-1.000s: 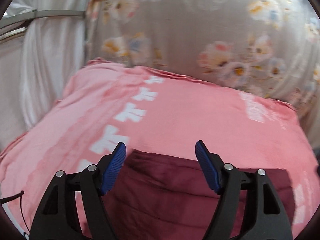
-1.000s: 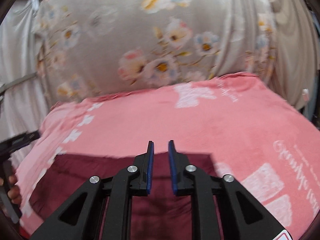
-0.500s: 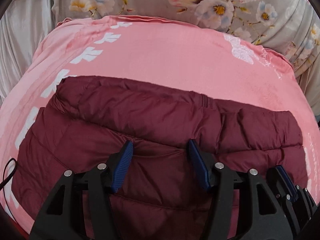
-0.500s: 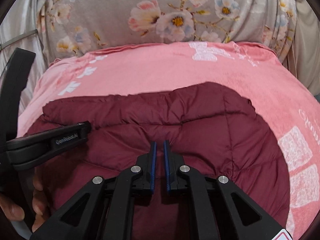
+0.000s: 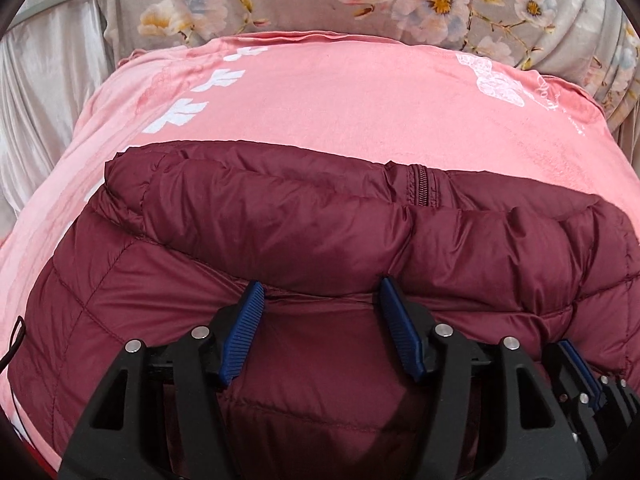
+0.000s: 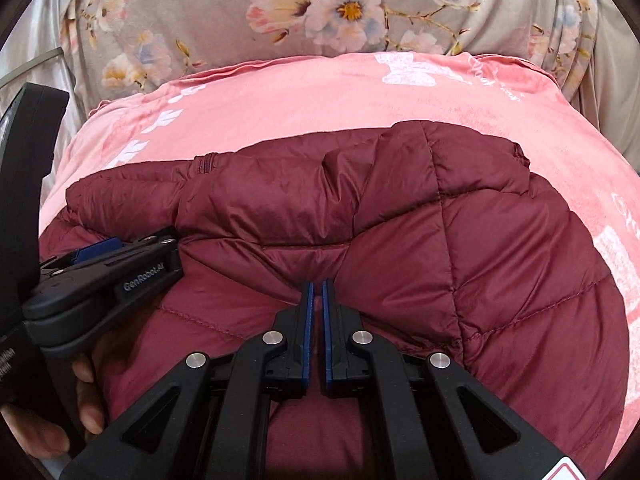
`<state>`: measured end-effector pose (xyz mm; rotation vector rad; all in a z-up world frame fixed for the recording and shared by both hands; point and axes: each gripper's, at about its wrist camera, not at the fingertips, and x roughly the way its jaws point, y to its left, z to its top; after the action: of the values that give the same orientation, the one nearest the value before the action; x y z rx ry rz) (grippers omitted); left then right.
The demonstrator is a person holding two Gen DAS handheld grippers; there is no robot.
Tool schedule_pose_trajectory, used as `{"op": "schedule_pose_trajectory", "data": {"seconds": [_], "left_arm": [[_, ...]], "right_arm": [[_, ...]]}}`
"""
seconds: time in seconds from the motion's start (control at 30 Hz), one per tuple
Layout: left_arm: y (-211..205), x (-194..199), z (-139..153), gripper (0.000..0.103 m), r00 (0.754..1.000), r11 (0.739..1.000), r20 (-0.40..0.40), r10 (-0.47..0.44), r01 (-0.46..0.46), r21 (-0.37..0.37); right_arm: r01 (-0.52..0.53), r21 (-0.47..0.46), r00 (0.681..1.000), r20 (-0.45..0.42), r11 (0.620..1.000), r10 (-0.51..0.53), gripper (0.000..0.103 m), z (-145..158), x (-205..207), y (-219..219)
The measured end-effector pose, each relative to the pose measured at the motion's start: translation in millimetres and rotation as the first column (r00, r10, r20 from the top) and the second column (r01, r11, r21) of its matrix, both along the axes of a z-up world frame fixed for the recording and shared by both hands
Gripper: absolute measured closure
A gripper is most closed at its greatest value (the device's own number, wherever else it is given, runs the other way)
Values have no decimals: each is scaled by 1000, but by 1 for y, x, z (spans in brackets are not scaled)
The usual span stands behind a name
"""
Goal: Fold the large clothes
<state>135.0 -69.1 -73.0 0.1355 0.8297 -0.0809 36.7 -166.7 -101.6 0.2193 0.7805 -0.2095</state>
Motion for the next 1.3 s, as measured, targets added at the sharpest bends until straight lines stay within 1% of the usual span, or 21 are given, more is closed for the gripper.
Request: {"op": "schedule_pose_trajectory", "data": {"seconds": [0.1, 0.17, 0.27, 0.33, 0.4, 0.43, 0.53, 0.63, 0.7, 0.8, 0.87, 0.9, 0.93, 0.97, 1.03, 1.13, 1.2, 1.23, 1.3], "left_arm": [[-2, 0, -3, 43, 1000, 1000, 14, 7, -8, 13], [0, 0, -2, 43, 1000, 1000, 14, 8, -8, 3], [14, -1, 11, 43, 1000, 998, -15, -11, 10, -60], [36, -12, 32, 43, 1000, 995, 1, 13, -13, -94], [58, -23, 50, 35, 999, 994, 37, 35, -31, -108], [71, -27, 56, 31, 997, 992, 45, 55, -50, -113], [119, -37, 65, 29, 990, 980, 29, 139, -134, -149], [172, -42, 61, 29, 971, 954, -25, 238, -238, -183], [203, -46, 54, 29, 955, 939, -40, 293, -295, -179], [238, -55, 42, 28, 935, 917, -75, 346, -354, -182], [255, -60, 34, 24, 926, 904, -102, 364, -378, -201], [260, -61, 31, 23, 924, 902, -108, 366, -381, -205], [264, -63, 27, 21, 923, 900, -114, 367, -383, -206], [265, -65, 24, 16, 924, 900, -118, 364, -382, -208], [270, -68, 16, 13, 928, 895, -141, 346, -371, -248], [277, -66, 3, 6, 927, 870, -182, 327, -371, -325], [280, -60, -8, 5, 925, 849, -218, 313, -375, -372], [279, -60, -9, 5, 926, 848, -205, 318, -375, -375], [275, -57, -8, 5, 932, 853, -187, 310, -360, -378]], "right_arm": [[-4, -25, 1000, -11, 1000, 4, 101, -1, 1, 3], [-13, -20, 1000, 1, 1000, 13, 101, 3, -2, 2], [-51, -43, 997, 48, 998, 53, 99, 18, -21, 12], [-75, -27, 994, 73, 997, 77, 99, 28, -32, 20], [-99, -9, 990, 96, 995, 99, 99, 36, -38, 31], [-117, -7, 988, 102, 993, 117, 99, 39, -39, 40], [-164, 0, 980, 114, 987, 162, 99, 41, -40, 64], [-200, 5, 974, 106, 980, 199, 99, 38, -40, 86], [-212, 7, 972, 103, 977, 211, 99, 36, -42, 97], [-230, 16, 969, 96, 973, 228, 99, 31, -45, 114], [-240, -3, 968, 80, 971, 239, 99, 25, -45, 126], [-241, -9, 968, 73, 970, 241, 99, 22, -46, 129], [-241, -17, 969, 62, 971, 241, 99, 18, -46, 133], [-240, -24, 969, 53, 970, 241, 99, 15, -45, 135], [-240, -48, 969, 41, 970, 242, 99, 9, -45, 139], [-238, -74, 970, 38, 968, 242, 99, 1, -46, 142], [-238, -87, 969, 41, 967, 242, 99, -1, -45, 143], [-239, -101, 969, 44, 966, 244, 99, -2, -46, 144], [-237, -119, 968, 53, 964, 244, 99, -5, -47, 146]]}}
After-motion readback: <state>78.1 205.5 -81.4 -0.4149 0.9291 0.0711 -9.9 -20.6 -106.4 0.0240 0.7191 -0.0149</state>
